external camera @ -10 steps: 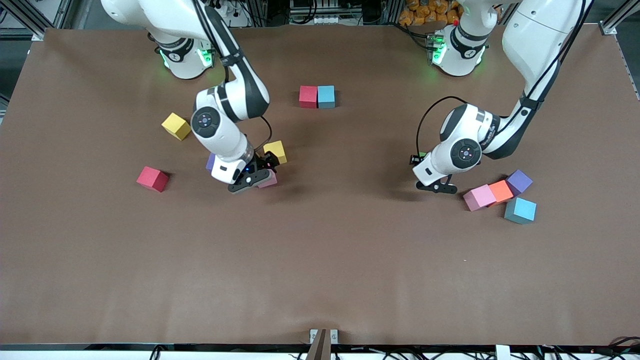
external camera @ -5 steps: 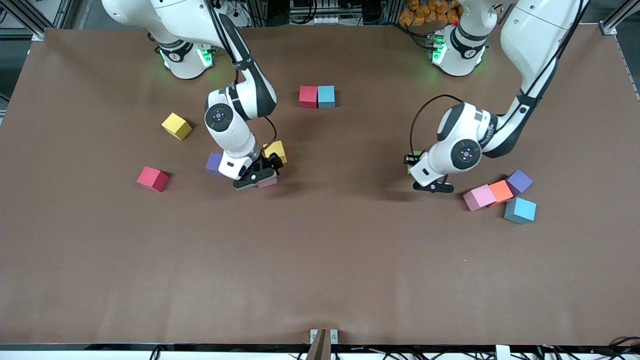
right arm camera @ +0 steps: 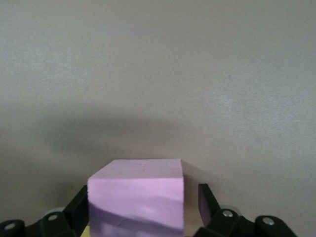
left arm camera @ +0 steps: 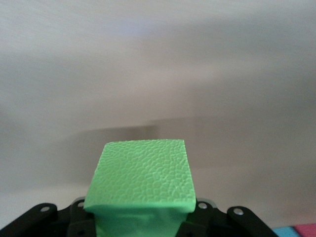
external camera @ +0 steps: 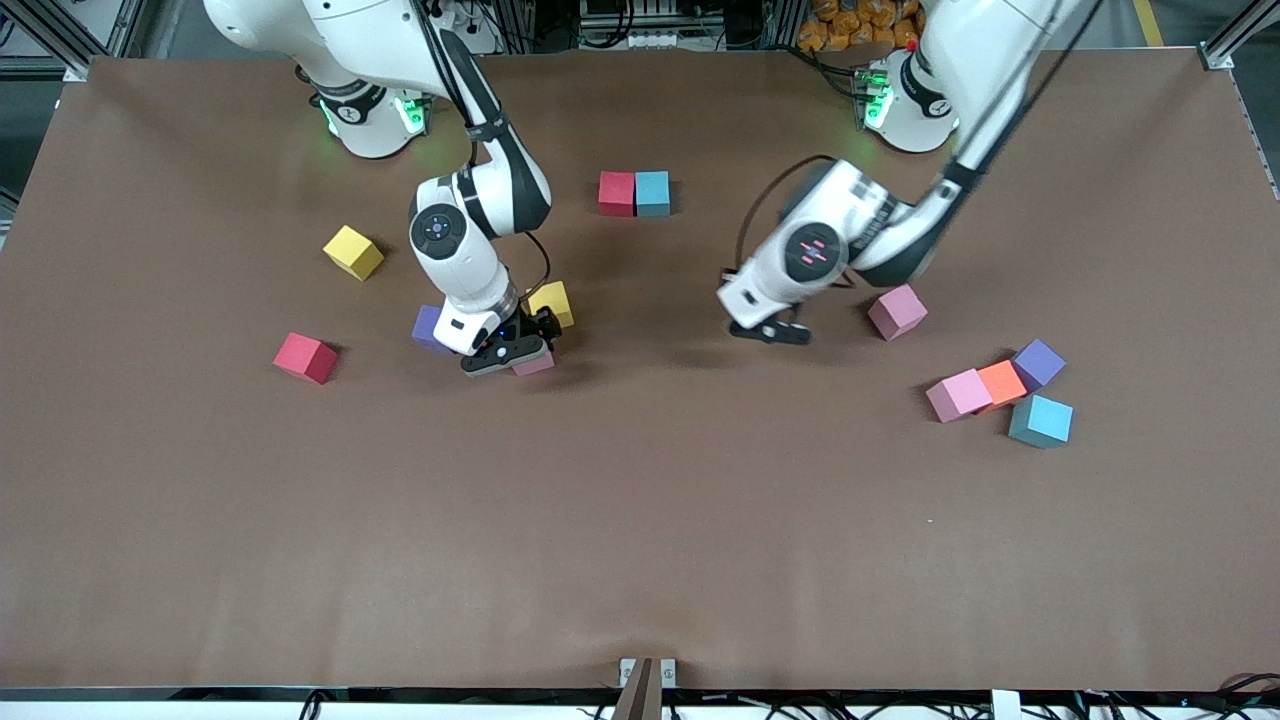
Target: Form number 2 with 11 blocks
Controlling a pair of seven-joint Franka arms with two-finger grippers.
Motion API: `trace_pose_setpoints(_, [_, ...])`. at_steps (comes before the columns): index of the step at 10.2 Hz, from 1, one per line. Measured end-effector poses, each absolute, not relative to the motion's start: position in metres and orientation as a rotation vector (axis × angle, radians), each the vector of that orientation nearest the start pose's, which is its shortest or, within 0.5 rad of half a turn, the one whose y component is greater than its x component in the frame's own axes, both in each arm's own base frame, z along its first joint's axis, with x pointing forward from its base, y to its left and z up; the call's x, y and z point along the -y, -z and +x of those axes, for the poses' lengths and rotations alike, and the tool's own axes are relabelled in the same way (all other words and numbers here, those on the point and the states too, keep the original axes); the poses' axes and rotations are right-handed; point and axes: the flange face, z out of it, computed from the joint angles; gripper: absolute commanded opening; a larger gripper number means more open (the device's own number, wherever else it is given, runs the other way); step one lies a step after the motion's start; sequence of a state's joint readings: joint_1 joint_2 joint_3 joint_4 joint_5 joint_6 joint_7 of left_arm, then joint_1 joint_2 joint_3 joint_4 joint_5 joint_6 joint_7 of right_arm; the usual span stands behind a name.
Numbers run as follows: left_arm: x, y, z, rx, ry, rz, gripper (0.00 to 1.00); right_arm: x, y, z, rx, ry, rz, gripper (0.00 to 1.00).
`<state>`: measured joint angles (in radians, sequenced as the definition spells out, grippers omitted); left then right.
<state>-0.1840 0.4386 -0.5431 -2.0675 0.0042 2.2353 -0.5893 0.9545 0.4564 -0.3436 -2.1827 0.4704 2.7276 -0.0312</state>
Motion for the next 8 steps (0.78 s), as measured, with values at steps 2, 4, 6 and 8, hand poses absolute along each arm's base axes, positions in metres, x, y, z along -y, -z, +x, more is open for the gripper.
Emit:
trace_pose_setpoints(2, [0.418, -0.238, 0.39, -0.188, -0.47, -3.131, 0.0, -0.312, -0.204, 0.478, 0.39, 0.19, -3.0, 0.0])
trace_pose_setpoints(4, [0.424, -0.233, 0.372, 0.006, -0.508, -3.093, 0.0, -0.313, -0.22, 0.487, 0.374, 0.229, -2.982, 0.0])
trace_pose_setpoints(6, [0.417, -0.222, 0.363, 0.299, -0.526, -3.021, 0.0, -0.305, -0.243, 0.504, 0.338, 0.166, -2.977, 0.0])
trace_pose_setpoints(8, [0.408, -0.217, 0.365, 0.607, -0.528, -2.932, 0.0, -0.298, -0.281, 0.531, 0.32, 0.021, -2.962, 0.0])
